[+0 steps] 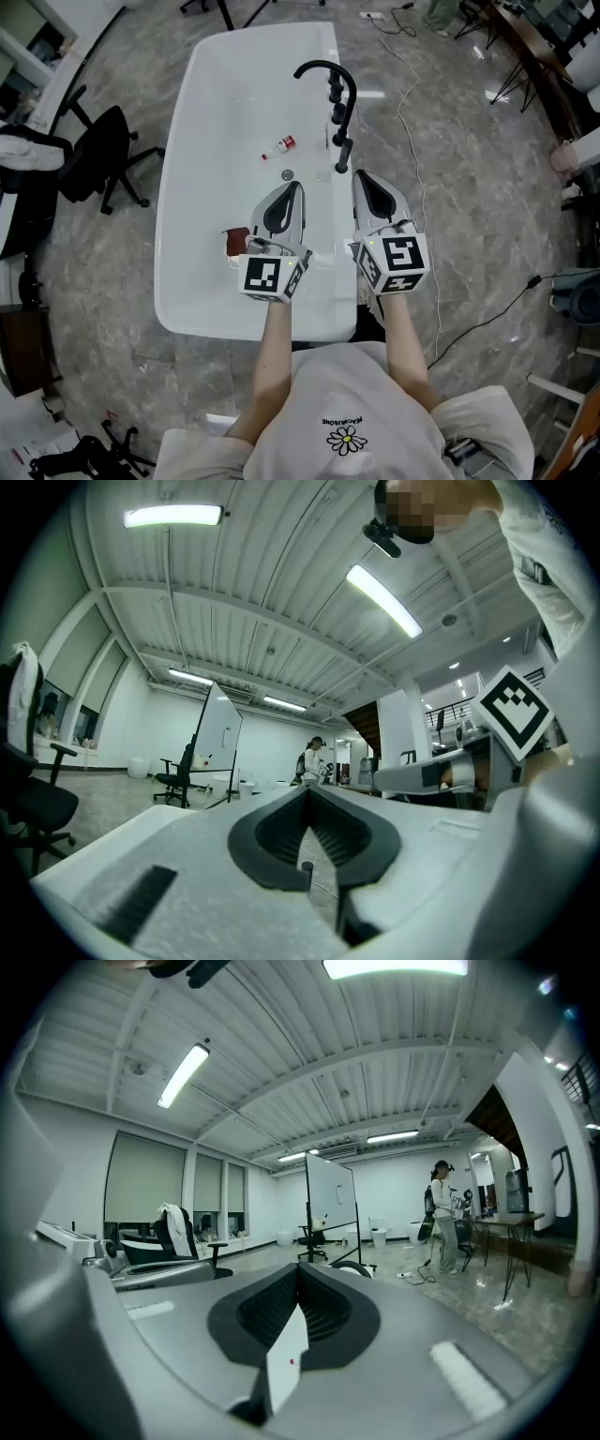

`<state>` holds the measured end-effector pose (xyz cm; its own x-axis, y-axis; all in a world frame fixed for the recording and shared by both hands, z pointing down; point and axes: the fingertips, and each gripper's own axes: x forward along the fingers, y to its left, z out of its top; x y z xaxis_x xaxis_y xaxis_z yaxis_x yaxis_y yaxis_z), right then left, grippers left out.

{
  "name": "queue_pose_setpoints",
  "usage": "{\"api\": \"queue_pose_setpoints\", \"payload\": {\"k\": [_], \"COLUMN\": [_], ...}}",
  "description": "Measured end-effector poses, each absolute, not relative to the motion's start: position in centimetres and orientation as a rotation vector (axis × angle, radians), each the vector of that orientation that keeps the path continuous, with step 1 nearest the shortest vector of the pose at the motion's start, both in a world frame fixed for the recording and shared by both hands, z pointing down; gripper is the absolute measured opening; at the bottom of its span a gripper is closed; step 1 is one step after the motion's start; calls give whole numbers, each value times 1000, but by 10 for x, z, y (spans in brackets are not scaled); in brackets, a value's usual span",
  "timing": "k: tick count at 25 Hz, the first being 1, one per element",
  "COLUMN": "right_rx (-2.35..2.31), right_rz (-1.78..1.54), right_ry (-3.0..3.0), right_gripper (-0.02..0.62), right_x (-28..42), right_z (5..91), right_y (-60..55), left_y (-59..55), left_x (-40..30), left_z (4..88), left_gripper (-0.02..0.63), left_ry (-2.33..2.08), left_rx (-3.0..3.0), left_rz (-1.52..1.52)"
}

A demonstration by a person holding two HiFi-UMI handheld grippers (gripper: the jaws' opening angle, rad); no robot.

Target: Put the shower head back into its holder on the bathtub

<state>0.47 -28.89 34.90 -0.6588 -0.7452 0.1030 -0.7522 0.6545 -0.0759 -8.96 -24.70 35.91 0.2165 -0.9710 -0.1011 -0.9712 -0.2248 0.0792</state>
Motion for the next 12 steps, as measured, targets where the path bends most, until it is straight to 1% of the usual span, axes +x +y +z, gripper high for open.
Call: {"api": "queue_pose_setpoints", "payload": {"k": [6,12], "right_rx": [1281,1300], "right_rz": [138,153], "right_ry": [-2798,-2805], "right_gripper": [6,6], "right_x": [10,20], "right_z": [342,340], "right_y": [-284,-279], "left_y": [-242,-239], "left_x": [-96,-88], "left_z": [357,358], "left_gripper": [0,2], "left_ry": [1977,1963], "left_rx": [-2443,-2466], "left_rz": [211,219]}}
